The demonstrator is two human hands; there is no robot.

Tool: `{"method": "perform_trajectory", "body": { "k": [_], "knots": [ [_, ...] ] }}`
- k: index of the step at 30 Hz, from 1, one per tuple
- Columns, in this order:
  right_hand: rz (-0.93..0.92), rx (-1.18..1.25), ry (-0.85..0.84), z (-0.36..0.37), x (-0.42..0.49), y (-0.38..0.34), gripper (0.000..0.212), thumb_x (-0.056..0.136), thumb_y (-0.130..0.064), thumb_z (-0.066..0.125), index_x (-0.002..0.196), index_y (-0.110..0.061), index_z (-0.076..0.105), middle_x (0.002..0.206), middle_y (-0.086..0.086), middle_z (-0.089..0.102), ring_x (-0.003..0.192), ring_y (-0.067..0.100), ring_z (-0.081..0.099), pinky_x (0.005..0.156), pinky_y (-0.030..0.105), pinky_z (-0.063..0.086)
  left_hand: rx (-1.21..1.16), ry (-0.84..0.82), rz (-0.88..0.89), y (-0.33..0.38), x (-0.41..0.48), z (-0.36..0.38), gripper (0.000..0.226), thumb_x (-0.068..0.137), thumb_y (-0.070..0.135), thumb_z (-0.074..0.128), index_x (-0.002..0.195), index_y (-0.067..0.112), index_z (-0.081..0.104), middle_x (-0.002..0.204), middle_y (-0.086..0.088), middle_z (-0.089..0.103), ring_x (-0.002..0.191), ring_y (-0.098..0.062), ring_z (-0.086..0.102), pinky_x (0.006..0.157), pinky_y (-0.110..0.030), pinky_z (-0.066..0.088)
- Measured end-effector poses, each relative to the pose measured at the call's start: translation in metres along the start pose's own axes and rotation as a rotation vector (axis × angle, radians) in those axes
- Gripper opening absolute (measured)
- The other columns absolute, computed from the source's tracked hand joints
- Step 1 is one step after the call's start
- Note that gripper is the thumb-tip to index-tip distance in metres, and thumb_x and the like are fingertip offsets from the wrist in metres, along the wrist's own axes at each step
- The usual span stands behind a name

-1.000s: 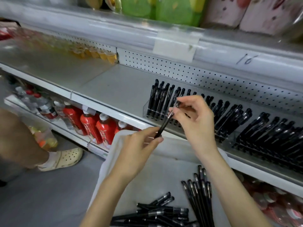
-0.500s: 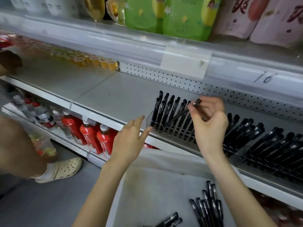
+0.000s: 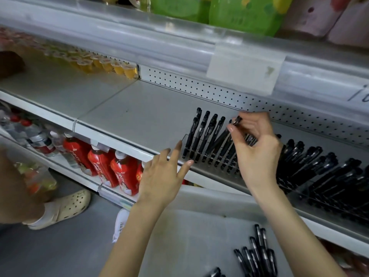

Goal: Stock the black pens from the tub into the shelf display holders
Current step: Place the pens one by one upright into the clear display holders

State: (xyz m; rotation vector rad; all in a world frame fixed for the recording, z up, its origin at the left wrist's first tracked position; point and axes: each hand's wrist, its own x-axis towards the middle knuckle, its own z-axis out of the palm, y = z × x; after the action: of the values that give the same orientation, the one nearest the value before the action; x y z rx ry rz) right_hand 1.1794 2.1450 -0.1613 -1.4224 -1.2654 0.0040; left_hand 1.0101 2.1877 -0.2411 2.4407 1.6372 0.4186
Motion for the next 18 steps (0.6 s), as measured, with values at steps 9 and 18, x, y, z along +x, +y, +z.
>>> {"method": "perform_trajectory", "body": {
  "k": [9, 18],
  "knots": [
    [-0.106, -0.228, -0.087, 0.013, -0.006, 0.006, 0.023, 0.078, -0.016, 0.074, 0.099, -0.010, 0.066, 0.092, 0.001, 0.063, 0.084, 0.007, 0.054, 0.077, 0.019, 0.042, 0.001, 0.022, 0.021, -0.003, -0.002, 0.004, 0.074, 0.084, 0.067, -0.003, 0.150, 0.033, 0.003, 0.145, -0.004, 0.040, 0.131, -0.022, 0.040, 0.104, -0.039, 0.037],
    [-0.052, -0.219, -0.210, 0.011, 0.009, 0.001, 0.022, 0.077, -0.018, 0.076, 0.095, -0.012, 0.066, 0.092, 0.004, 0.058, 0.083, 0.011, 0.053, 0.083, 0.042, 0.049, 0.007, -0.006, 0.005, -0.003, -0.001, 0.004, 0.071, 0.087, 0.067, 0.001, 0.149, 0.035, -0.001, 0.147, -0.005, 0.038, 0.133, -0.023, 0.038, 0.105, -0.040, 0.035]
  ]
}}
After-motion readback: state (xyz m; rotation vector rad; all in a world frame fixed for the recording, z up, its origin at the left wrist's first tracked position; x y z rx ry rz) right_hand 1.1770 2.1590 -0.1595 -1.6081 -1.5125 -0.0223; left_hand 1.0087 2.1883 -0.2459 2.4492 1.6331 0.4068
